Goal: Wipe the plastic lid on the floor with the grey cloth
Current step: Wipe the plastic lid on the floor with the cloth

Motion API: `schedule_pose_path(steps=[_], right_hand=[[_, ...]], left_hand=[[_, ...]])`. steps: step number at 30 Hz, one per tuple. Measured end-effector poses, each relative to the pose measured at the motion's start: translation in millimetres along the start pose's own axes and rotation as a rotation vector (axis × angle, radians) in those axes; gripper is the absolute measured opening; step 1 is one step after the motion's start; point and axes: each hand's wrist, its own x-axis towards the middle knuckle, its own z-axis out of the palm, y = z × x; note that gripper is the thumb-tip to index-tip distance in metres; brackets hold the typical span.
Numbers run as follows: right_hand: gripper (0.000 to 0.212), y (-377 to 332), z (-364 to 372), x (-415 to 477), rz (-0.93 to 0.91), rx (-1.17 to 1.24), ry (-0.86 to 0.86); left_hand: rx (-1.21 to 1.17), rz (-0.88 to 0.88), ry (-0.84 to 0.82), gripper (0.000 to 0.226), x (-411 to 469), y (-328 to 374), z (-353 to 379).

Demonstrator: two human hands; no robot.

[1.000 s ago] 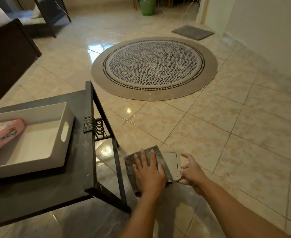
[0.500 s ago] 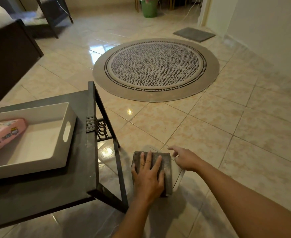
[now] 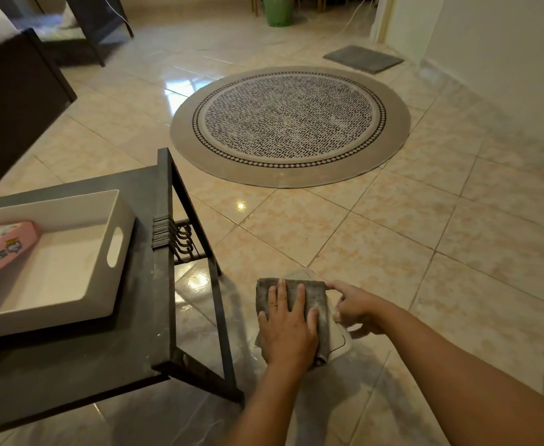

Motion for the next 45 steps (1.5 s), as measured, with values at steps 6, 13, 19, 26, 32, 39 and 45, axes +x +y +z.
schedule_pose_path(steps=[6,13,19,26,32,39,45], right_hand=[[0.072,5,2,-6,0.008,0.216,0.030],[0.083,4,-1,-4,-0.126,0.229,0.052],[0.089,6,-1,0,-0.128,0.261,-0.004],[0.092,4,-3,5,-0.146,0.237,0.000],[0.093,4,-3,9,-0.153,0.239,-0.007],[0.092,2,-3,9,-0.154,0.231,-0.033],[0.092,2,-2,6,-0.138,0.269,-0.027]], left_hand=[[0.160,0.153,-0.062,0.063,-1,-9,-7],[0.172,0.292,-0.018,0.063,2,-19,-4],[0.158,0.294,-0.009,0.060,15,-8,10],[0.117,-0.012,0.012,0.062,5,18,22],[0.042,-0.103,0.024,0.063,26,15,7],[0.117,0.005,-0.041,0.069,25,32,16],[0.085,-0.056,-0.011,0.075,-11,23,30]])
